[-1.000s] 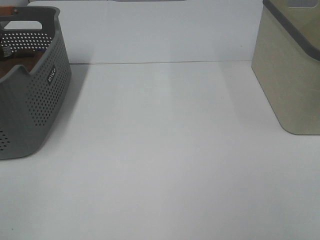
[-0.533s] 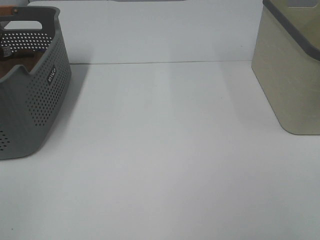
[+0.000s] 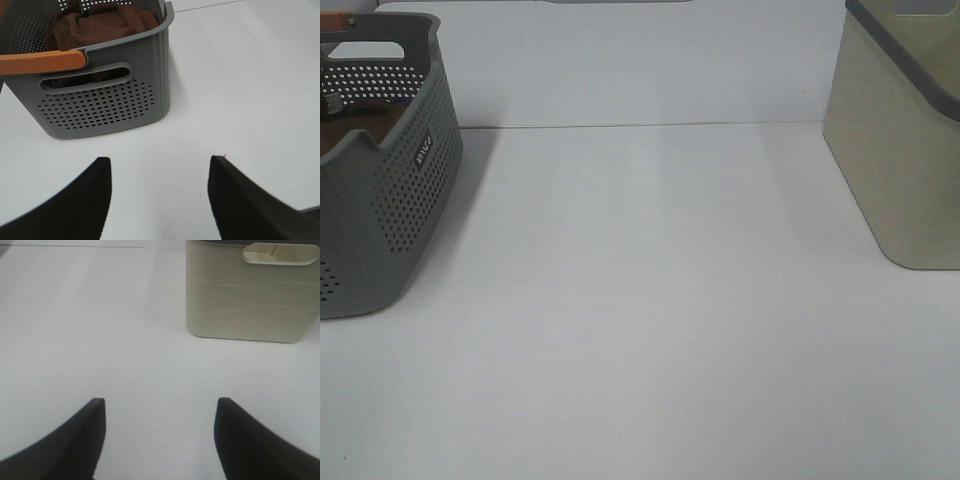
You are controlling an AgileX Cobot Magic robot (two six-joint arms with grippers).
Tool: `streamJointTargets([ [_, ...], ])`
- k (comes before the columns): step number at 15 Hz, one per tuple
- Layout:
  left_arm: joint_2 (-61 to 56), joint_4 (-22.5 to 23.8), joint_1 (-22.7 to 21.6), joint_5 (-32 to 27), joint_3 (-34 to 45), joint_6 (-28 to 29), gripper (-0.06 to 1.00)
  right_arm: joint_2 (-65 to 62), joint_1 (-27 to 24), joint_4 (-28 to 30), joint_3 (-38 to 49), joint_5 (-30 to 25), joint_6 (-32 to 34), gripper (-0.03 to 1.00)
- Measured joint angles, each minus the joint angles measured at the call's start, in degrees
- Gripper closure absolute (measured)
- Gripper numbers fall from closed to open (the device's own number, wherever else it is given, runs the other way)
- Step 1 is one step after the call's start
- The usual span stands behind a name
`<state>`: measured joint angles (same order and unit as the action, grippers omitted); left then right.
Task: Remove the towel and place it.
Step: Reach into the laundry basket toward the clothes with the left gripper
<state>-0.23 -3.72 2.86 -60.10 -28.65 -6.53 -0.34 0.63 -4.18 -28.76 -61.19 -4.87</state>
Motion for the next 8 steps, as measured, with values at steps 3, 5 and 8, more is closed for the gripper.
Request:
streamJointTargets([
  [3, 0.0, 0.0, 0.0, 0.0, 0.0, 0.0, 0.39, 0.0, 0.0, 0.0, 0.0, 0.0, 0.0, 0.36],
  [5, 0.0, 0.0, 0.0, 0.0, 0.0, 0.0, 0.39, 0.0, 0.0, 0.0, 0.0, 0.0, 0.0, 0.36],
  [8, 0.0, -0.2, 0.0, 0.0, 0.0, 0.0, 0.39, 0.0, 0.0, 0.0, 0.0, 0.0, 0.0, 0.36],
])
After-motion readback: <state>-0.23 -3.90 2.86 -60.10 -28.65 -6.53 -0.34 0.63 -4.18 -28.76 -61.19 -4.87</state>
